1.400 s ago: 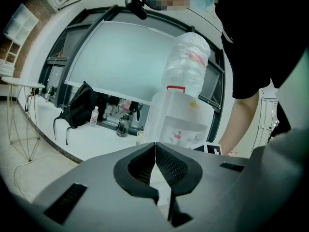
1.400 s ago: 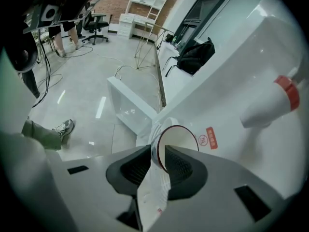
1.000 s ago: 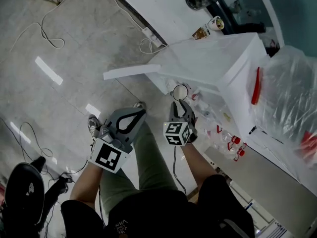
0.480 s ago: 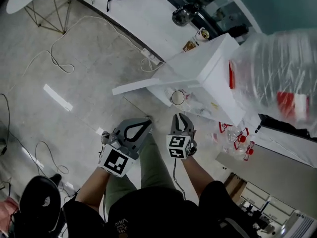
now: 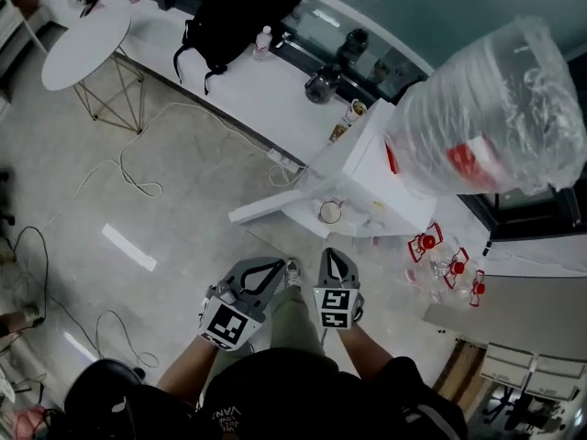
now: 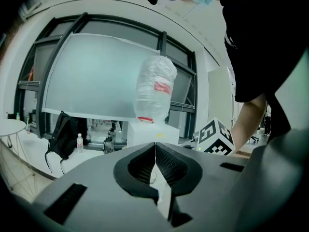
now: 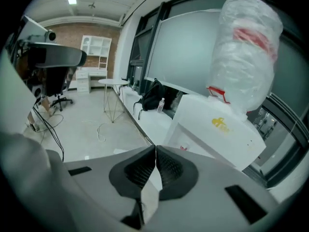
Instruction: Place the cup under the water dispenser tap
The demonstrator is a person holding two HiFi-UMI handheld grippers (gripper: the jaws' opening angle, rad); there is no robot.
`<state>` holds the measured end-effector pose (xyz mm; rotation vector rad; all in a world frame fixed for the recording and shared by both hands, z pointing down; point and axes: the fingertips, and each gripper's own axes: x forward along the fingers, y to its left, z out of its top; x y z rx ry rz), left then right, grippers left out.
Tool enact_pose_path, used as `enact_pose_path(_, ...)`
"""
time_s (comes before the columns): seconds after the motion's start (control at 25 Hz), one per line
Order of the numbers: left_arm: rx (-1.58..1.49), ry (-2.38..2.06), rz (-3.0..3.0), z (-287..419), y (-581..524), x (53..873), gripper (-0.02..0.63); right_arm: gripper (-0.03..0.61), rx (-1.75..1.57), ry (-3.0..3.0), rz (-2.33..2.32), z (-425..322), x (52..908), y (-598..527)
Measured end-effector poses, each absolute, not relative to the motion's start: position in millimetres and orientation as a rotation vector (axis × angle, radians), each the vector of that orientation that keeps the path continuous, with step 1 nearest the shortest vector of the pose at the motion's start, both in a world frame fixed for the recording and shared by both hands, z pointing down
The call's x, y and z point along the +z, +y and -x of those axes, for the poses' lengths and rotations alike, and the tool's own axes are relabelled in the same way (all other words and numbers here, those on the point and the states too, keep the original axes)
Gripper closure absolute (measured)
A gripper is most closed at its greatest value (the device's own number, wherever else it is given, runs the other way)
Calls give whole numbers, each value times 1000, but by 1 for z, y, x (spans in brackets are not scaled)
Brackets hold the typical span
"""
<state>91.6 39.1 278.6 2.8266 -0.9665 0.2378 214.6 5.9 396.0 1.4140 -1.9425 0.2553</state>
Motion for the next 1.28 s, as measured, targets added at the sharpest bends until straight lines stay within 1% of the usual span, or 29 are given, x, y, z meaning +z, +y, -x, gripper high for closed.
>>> enact_pose_path(0.28,234,-957,-2885,-79,77,232,594,535,273,-2033,-1567,-198,319,41)
enact_pose_path(0.52,222,-962,-2906,-68,107,214,594,535,263,-2114,-1670,-186,267,73)
enact_pose_path(0.76,225,-1012,-2906,-53,125,200,594,535,264,-2234,-1685,-173,233,97)
enact_pose_path(1.04,241,-1141,-2897,-14,139,184,594,535,278,-2433,-1620,-137,196,123)
enact_pose_path(1.28,256,-1209,-2881,8,156,177,594,535,277,-2523,-1587,-122,182,140)
